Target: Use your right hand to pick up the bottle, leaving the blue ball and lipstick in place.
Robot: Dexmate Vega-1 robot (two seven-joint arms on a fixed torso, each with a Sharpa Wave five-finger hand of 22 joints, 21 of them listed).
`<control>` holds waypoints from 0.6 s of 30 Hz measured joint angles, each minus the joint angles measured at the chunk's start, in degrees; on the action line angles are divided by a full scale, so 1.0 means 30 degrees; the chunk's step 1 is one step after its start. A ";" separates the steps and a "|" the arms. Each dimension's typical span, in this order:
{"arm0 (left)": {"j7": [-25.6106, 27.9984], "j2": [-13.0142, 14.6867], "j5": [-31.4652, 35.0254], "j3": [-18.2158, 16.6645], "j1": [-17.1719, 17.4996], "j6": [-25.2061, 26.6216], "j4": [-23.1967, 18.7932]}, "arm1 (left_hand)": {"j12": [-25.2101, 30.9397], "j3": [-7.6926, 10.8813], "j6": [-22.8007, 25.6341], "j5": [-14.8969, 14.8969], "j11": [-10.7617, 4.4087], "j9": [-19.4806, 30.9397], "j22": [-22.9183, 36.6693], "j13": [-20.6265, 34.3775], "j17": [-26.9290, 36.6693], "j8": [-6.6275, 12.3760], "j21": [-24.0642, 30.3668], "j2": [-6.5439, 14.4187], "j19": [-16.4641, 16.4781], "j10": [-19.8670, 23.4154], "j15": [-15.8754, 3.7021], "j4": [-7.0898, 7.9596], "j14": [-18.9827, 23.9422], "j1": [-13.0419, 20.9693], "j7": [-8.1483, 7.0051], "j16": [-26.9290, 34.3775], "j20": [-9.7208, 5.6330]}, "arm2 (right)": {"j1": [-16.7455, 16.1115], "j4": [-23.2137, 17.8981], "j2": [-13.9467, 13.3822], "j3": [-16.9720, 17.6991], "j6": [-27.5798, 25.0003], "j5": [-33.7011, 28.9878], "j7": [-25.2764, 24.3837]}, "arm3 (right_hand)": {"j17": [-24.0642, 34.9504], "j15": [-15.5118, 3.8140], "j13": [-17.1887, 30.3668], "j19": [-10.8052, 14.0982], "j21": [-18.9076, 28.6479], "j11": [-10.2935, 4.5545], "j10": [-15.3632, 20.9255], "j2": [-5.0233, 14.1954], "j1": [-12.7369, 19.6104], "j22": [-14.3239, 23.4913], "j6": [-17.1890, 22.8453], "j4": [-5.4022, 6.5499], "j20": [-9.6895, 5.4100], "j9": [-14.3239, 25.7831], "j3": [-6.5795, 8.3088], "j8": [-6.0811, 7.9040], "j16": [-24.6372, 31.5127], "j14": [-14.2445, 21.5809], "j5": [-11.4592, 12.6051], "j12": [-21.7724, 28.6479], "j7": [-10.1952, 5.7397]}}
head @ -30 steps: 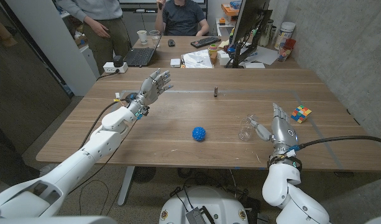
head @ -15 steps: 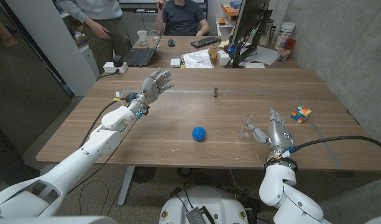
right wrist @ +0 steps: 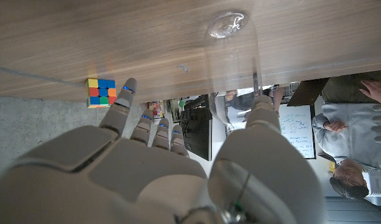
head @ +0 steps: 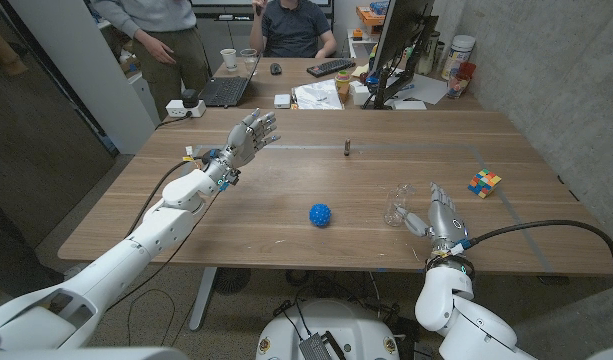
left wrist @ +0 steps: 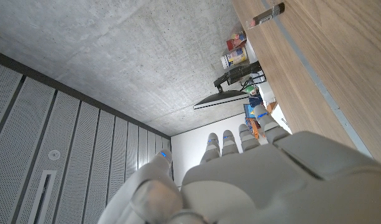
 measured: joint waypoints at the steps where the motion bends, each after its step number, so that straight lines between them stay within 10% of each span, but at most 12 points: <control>1: -0.0011 0.0006 0.0002 0.0008 -0.0006 0.0026 -0.0001 | 0.0000 0.0000 0.0000 0.0000 0.0000 0.0000 0.0000 0.0000 0.0000 0.0000 0.0000 0.0000 0.0000 0.0000 0.0000 0.0000 0.0000 0.0000 0.0000 0.0000 0.0000 | 0.0067 0.0002 -0.0071 -0.0024 0.0009 0.0169 0.0010 | 0.0000 0.0000 0.0000 0.0009 0.0000 -0.0029 -0.0029 -0.0087 0.0087 -0.0001 -0.0063 0.0065 0.0000 0.0000 -0.0064 -0.0079 0.0000 0.0000 0.0018 0.0000 0.0061; 18: -0.0164 0.0004 0.0011 0.0064 -0.0160 0.0052 0.0031 | 0.0000 -0.0126 0.0000 0.0120 0.0000 0.0000 0.0000 0.0000 -0.0002 0.0000 0.0000 0.0000 0.0000 0.0000 0.0000 0.0022 0.0000 0.0000 0.0000 0.0000 0.0000 | -0.0338 0.0788 -0.0723 0.1204 0.3544 0.3572 0.0312 | 0.0000 0.0466 -0.0002 0.0813 0.0034 0.1000 -0.1052 -0.0582 0.0582 0.0004 -0.1105 0.0127 0.0184 -0.0001 -0.0766 -0.0145 -0.0079 -0.0253 0.0613 -0.0148 0.1045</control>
